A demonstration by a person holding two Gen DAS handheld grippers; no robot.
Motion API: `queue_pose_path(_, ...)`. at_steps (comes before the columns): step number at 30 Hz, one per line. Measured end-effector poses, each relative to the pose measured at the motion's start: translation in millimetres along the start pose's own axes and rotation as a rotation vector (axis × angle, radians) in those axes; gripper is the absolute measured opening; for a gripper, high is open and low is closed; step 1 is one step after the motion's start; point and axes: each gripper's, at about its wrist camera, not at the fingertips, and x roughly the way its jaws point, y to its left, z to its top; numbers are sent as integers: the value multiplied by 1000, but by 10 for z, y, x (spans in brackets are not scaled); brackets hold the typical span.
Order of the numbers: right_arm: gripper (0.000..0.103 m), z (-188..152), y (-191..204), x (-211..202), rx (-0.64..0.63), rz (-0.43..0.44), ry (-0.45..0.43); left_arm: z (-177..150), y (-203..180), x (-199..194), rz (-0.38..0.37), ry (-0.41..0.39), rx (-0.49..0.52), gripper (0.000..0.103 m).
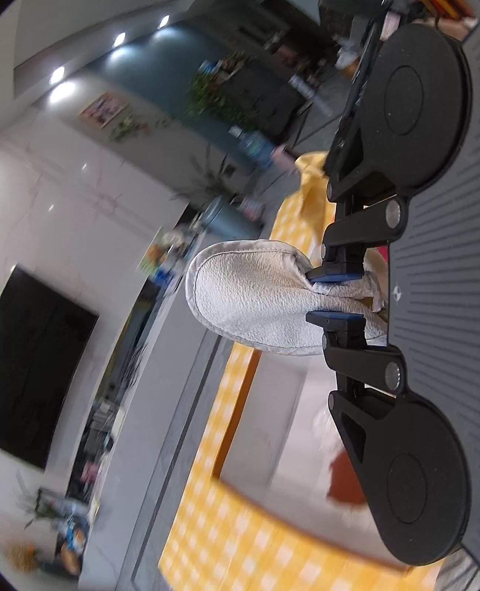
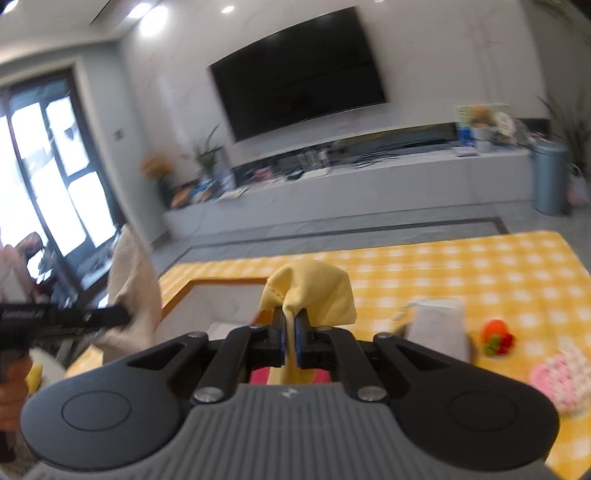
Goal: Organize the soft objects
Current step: 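Lift the grey pad and yellow cloth and carry them toward the box with both tools, then lower the yellow cloth into the box and open the right tool while the left tool holds the grey pad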
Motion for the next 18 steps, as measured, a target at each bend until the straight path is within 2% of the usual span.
queue_pose_path(3, 3, 24, 331, 157, -61, 14, 35, 12, 142, -91, 76, -59, -4, 17)
queue_pose_path(6, 3, 82, 638, 329, -105, 45, 62, 38, 270, -127, 107, -88, -21, 17)
queue_pose_path(13, 2, 206, 1224, 871, -191, 57, 131, 17, 625, -139, 82, -91, -70, 17)
queue_pose_path(18, 2, 197, 1445, 1367, -239, 41, 207, -16, 978, -160, 67, -92, -126, 17)
